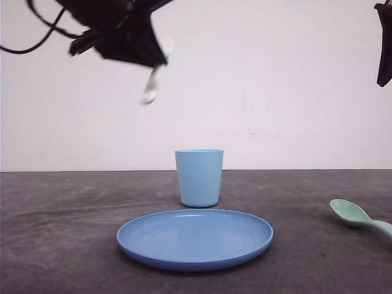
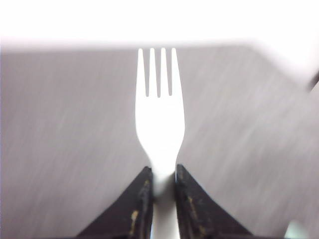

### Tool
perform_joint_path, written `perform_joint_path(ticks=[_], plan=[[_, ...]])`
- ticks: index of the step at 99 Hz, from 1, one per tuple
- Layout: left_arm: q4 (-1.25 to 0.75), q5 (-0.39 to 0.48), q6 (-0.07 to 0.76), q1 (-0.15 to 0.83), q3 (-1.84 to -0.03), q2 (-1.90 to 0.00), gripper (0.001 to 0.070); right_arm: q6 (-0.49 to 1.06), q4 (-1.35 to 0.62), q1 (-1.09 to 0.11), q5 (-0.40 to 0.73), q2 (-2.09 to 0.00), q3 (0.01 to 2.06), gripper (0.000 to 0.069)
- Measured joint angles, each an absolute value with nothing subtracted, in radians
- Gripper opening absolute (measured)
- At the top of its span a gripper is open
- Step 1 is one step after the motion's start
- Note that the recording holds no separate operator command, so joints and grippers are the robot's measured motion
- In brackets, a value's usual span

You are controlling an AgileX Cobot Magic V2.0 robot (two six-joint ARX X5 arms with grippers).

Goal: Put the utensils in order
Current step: 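Lift the white fork with the left gripper and carry it over the cup, then lower the fork into the blue cup and open the left gripper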

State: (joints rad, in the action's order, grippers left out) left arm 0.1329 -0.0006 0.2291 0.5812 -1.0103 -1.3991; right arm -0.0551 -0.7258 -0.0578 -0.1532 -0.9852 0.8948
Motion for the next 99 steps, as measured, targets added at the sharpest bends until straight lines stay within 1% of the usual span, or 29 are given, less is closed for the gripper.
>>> perform_joint_path(ticks=[25,52,75,80,99], plan=[[0.413,0.0,0.228,0.585,-1.01,-1.515,0.0043,-0.055,-0.725,-0.058,-0.153,-0.985,0.895,0.0679],[0.627,0.002,0.221,0.587,-1.01,-1.671,0.0043,-0.055,-0.725,-0.058,-0.153,-0.985,0.895,0.0679],[0.658,0.013,0.192,0.595,-1.01,-1.792,0.0043,-0.053,-0.725,-0.058,-0.153,-0.985,0.895,0.0679],[0.658,0.027,0.178,0.599,-1.01,-1.811,0.0043,-0.052,-0.725,-0.058,-0.153,-0.985,0.895,0.0679],[0.657,0.032,0.115,0.622,-1.01,-1.865,0.0043,-0.052,-0.725,-0.058,-0.153,-0.985,0.895,0.0679]])
